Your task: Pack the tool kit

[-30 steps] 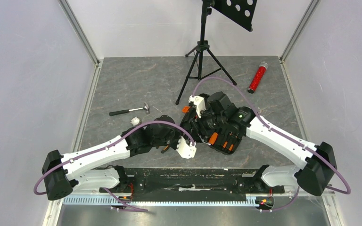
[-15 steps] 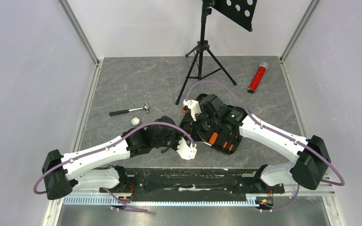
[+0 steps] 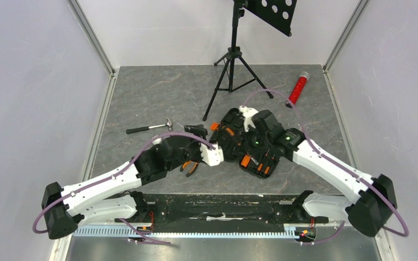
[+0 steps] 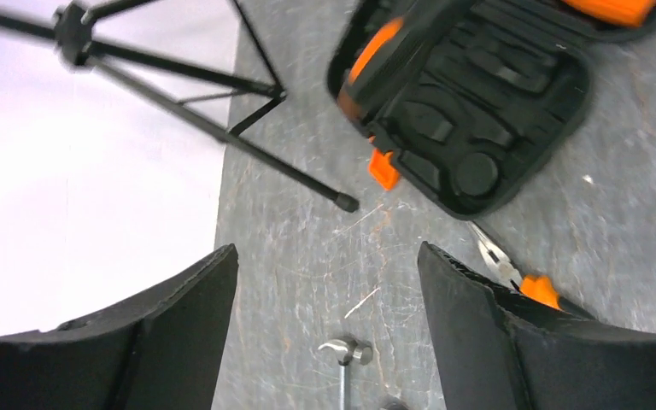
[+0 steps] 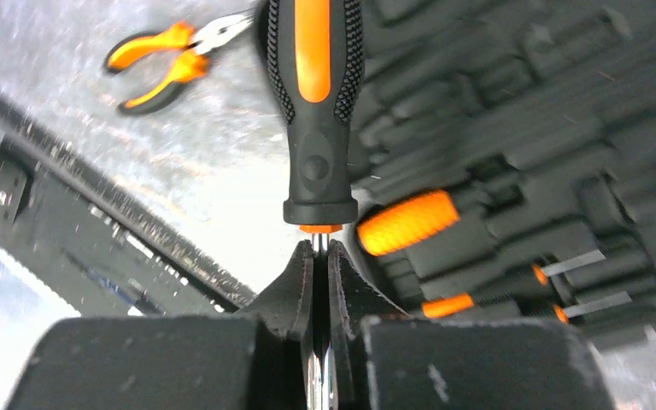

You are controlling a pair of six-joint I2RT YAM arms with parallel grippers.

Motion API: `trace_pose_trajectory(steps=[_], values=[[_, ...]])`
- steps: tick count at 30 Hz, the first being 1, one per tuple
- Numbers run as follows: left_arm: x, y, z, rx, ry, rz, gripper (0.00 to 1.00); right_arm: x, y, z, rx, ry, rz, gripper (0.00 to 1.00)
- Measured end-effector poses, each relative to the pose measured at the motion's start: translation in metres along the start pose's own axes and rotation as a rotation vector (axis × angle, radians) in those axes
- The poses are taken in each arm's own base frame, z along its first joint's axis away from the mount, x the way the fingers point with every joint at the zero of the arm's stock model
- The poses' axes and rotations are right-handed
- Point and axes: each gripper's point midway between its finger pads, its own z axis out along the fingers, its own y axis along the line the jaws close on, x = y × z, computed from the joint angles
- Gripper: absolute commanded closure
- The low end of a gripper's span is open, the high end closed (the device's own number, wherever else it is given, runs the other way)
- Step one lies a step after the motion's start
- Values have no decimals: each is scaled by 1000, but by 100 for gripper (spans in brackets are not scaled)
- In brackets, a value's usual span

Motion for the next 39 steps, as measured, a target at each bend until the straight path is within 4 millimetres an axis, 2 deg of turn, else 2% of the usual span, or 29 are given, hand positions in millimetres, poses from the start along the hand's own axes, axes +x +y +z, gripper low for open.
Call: trace_pose_trajectory(steps=[3,6,10,13,18,24,39], values=[[11,26,-7,-114,21,-167,4,2,-30,-12,109,-65,123,100],[25,53,-13,-235,53,-338,3,4,-55,-25,208,-166,258,100],[46,89,-25,-419,93,-523,3,8,-72,-33,288,-255,403,100],[56,102,-31,-509,114,-597,3,10,-80,-29,328,-295,511,100],[61,114,-39,-594,120,-637,3,28,-94,-16,389,-322,681,100],[63,122,-46,-647,115,-672,4,51,-109,-4,462,-323,807,100],[65,121,-48,-658,114,-682,6,71,-143,26,604,-277,877,100]])
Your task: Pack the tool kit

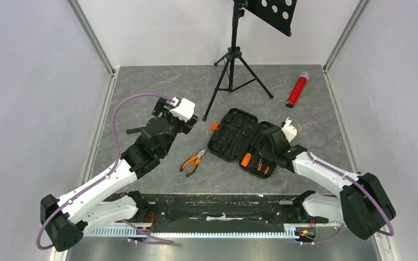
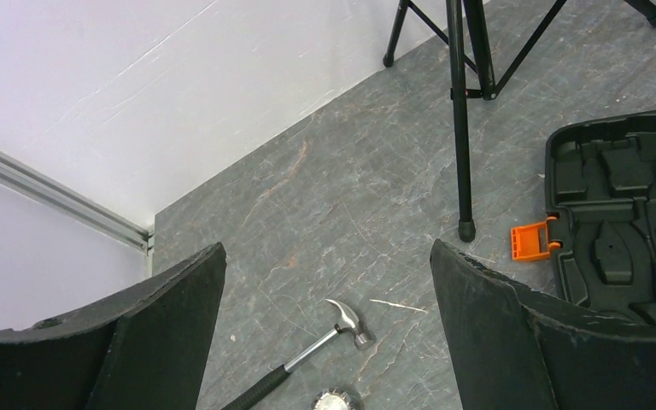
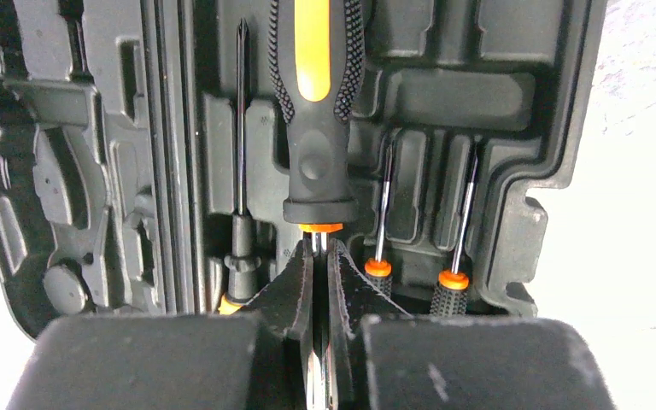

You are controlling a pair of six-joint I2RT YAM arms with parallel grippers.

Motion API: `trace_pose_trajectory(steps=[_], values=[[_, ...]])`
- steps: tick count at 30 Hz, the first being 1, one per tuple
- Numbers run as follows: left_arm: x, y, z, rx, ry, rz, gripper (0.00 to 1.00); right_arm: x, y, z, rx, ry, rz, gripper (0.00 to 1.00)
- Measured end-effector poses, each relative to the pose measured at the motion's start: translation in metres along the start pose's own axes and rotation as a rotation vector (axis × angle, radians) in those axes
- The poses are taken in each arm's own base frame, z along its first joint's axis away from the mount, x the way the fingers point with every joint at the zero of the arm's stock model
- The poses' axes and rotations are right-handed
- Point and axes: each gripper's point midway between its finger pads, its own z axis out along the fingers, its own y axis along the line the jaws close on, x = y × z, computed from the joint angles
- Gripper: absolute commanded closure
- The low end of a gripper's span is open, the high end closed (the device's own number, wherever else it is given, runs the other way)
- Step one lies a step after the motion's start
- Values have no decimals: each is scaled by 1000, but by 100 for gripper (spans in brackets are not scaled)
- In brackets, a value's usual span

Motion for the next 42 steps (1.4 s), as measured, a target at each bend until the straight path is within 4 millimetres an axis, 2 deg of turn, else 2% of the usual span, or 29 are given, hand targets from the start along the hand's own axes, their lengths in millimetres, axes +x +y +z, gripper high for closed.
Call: trace_pose_trajectory(steps=[8,10,14,16,19,25,33,38,40,42], values=[[2,-1,0,3,3,2,7,-10,5,10,-5,-28,26,88],[4,-2,0,6,5,4,7,-12,8,12,-8,-31,31,81],[5,-3,0,9,7,5,7,-12,11,14,-19,-26,31,74],[5,-3,0,11,6,6,7,-13,12,15,-22,-27,32,66],[6,-4,0,12,7,7,7,-16,13,13,-32,-33,32,61],[5,-4,0,15,6,6,7,-27,6,3,-21,-68,-27,61],[3,-20,0,95,5,-40,9,-73,5,-12,13,-184,-186,61],[-20,-42,4,216,30,-159,9,-86,-3,-7,49,-180,-298,65],[-34,-54,6,272,37,-234,10,-85,-6,0,54,-154,-341,68],[-41,-68,5,325,50,-300,14,-81,-7,6,51,-125,-373,69]])
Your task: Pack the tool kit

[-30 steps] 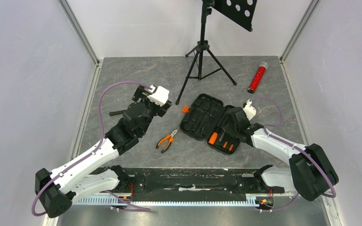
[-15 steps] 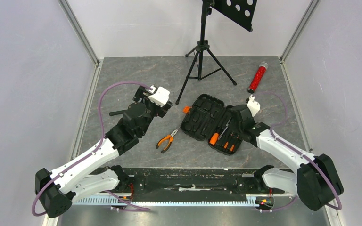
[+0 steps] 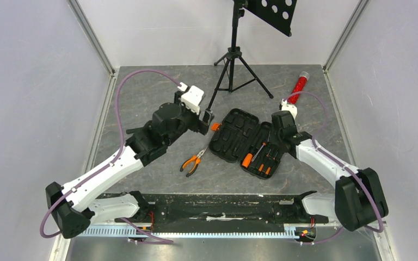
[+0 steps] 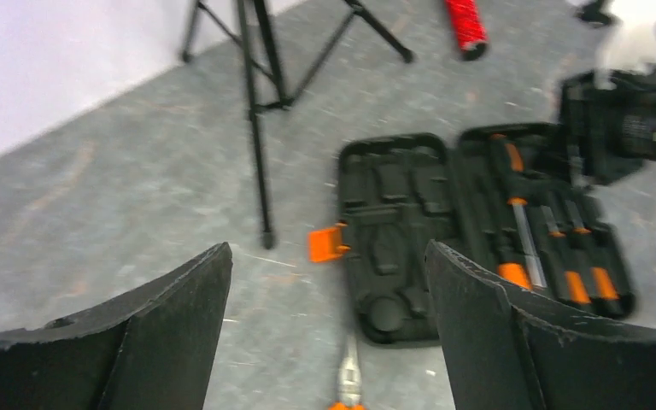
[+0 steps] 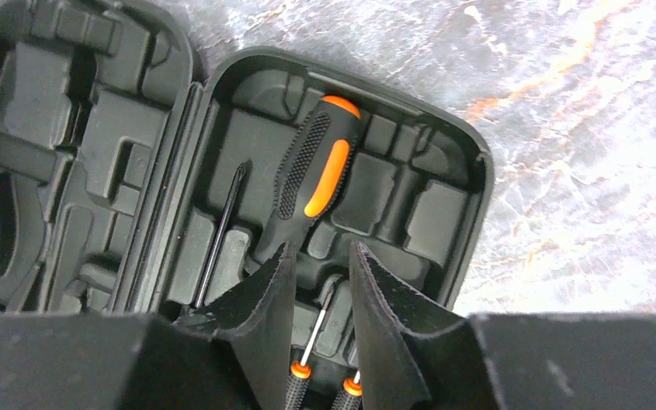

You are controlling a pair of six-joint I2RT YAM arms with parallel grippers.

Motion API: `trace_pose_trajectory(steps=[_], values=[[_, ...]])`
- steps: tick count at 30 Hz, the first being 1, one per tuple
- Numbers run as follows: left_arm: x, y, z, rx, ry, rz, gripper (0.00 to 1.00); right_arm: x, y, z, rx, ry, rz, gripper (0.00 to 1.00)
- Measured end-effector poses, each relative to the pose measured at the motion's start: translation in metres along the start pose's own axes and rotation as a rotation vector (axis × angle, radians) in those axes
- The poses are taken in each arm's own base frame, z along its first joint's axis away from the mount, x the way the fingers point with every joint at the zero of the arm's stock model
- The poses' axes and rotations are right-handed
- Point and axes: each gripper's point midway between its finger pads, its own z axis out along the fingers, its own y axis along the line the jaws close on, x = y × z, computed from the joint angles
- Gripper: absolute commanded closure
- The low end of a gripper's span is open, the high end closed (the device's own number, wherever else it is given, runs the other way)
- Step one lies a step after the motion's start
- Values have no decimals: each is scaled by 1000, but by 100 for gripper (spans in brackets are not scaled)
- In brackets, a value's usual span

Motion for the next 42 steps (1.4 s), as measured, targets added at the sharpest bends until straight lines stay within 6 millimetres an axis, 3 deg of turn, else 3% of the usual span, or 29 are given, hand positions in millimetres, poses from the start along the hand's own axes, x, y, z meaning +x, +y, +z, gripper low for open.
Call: trace_pose_trajectory(steps=[4,9,13,14,22,29,36,42], values=[[17,-44,6,113,73,-106,18,8,8,10,-48,44,-53,70],[56,-107,15,242,206,-154,22,14,20,16,-113,78,-90,67],[84,-139,22,297,294,-173,26,17,23,20,-129,91,-112,67],[108,-160,30,325,358,-169,30,17,21,23,-129,92,-119,67],[145,-199,52,388,455,-141,43,13,11,34,-103,85,-118,67],[168,-219,70,414,514,-141,52,10,10,39,-123,83,-104,68],[181,-232,84,407,556,-179,63,10,14,38,-162,90,-109,67],[175,-242,90,417,557,-221,78,-3,22,27,-215,51,-99,67]])
